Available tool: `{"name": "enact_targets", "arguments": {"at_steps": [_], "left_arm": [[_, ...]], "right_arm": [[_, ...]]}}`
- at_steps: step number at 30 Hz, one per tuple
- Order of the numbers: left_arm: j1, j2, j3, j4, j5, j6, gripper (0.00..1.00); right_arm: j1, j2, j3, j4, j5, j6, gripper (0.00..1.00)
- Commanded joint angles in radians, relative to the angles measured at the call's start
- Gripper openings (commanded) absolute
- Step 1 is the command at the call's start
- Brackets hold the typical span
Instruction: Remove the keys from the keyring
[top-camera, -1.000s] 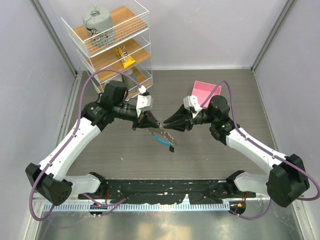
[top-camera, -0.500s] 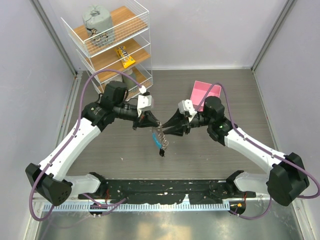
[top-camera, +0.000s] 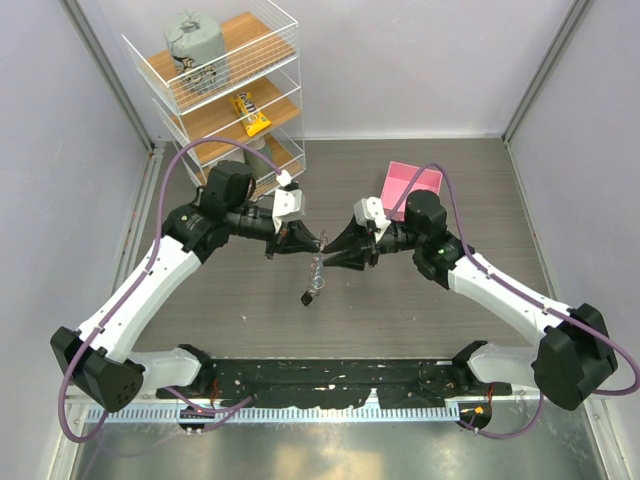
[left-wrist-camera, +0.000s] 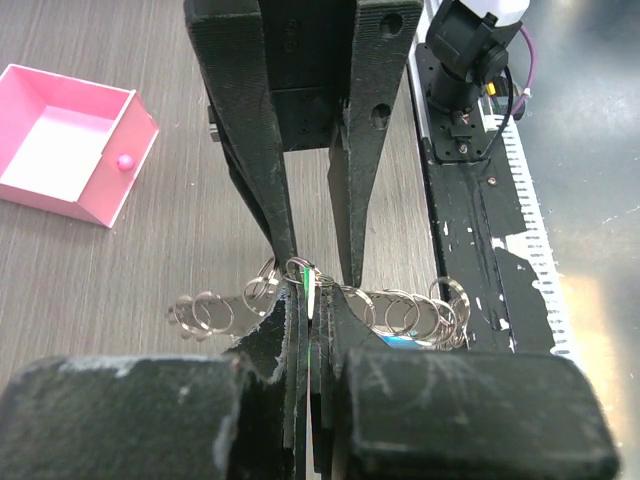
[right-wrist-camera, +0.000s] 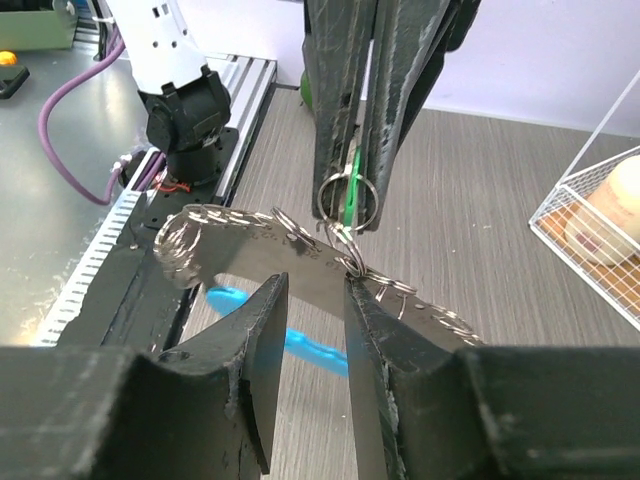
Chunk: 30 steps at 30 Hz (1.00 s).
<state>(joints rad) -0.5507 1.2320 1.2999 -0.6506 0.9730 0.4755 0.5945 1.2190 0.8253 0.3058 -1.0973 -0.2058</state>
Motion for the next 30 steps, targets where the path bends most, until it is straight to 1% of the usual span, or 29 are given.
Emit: {"name": "enact_targets", "arguments": {"at_steps": [1,7,17,19,25,30], "left_arm": [[-0.002,-0.032,0.013,0.054,0.059,0.008,0.0],[0.0,-0.034,0.009,0.052,0.066,0.012,0.0],[-0.002,-0.032,0.01,0.052,0.079,0.014,0.0],[-0.002,-0.032,0.012,0.049,0.079,0.012,0.0],[0.0,-0.034,0.013,0.051,0.072,0.014,0.0],[-0.002,-0.032,0.015,0.045,0.055,0.014,0.0]], "right_arm": [[-0.001,0.019,0.069,0.027,0.011,0.025,0.35],[-0.009,0.01,0.055,0.084,0.005,0.063,0.35],[-0.019,0.002,0.049,0.116,-0.007,0.088,0.35],[-0.021,-0.003,0.044,0.124,-0.012,0.094,0.34],[-0.021,-0.003,0.038,0.131,-0.024,0.095,0.05],[-0.021,-0.013,0.032,0.134,-0.024,0.094,0.05]]}}
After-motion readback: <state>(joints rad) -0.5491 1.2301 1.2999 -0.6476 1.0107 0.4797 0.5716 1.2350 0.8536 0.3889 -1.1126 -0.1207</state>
